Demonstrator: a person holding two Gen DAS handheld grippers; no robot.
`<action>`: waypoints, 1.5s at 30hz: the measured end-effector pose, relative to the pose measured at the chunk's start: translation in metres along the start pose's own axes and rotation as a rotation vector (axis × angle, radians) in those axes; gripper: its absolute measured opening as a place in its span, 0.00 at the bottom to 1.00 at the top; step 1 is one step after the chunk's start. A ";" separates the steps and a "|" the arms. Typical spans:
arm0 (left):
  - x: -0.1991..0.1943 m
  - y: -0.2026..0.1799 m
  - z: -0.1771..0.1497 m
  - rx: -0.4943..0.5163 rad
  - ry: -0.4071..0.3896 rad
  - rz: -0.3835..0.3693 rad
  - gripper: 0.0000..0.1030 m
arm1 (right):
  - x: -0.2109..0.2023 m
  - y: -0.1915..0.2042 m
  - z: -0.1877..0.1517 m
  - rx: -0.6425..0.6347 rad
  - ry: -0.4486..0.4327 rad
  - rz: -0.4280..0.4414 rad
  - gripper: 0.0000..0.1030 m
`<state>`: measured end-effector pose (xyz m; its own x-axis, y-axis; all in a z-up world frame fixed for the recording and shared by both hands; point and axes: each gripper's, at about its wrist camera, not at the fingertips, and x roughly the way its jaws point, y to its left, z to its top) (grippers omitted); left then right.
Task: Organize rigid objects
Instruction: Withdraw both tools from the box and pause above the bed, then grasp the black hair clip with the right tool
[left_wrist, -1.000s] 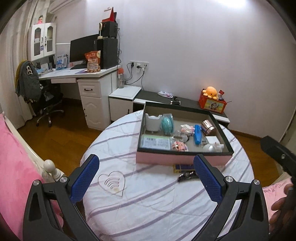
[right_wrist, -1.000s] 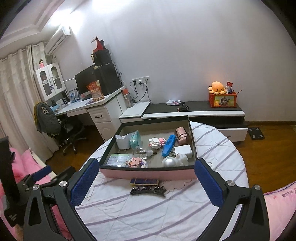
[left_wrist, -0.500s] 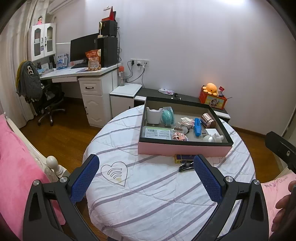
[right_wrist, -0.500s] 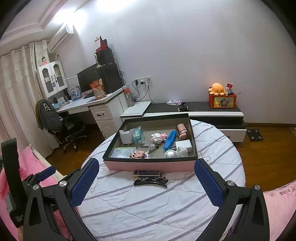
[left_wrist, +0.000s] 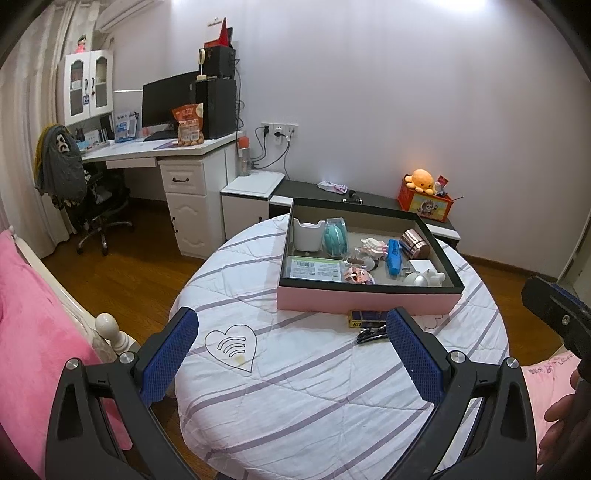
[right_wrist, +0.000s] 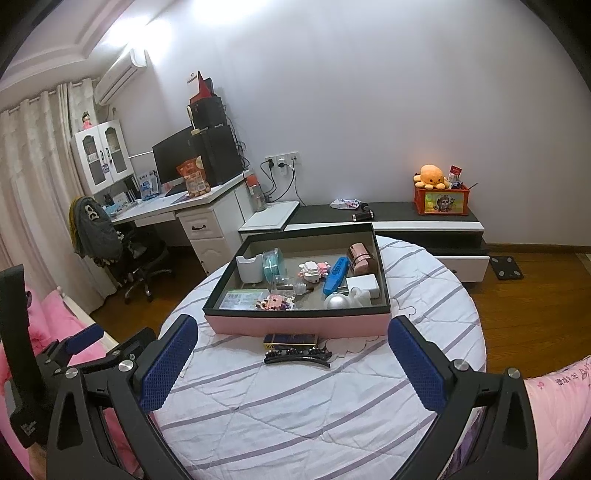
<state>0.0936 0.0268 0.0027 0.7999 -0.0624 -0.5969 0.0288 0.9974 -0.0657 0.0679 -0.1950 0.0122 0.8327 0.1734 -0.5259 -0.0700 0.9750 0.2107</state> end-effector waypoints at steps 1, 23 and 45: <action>0.000 0.000 0.000 0.000 0.001 0.000 1.00 | 0.001 0.000 0.000 0.000 0.002 -0.002 1.00; 0.072 0.011 -0.013 -0.004 0.118 0.045 1.00 | 0.129 -0.009 -0.057 0.022 0.309 -0.034 1.00; 0.130 0.014 -0.022 0.001 0.208 0.060 1.00 | 0.194 0.016 -0.073 -0.125 0.385 -0.126 0.95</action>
<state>0.1849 0.0322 -0.0935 0.6590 -0.0086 -0.7521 -0.0147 0.9996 -0.0243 0.1884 -0.1353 -0.1467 0.5749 0.0683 -0.8154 -0.0669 0.9971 0.0363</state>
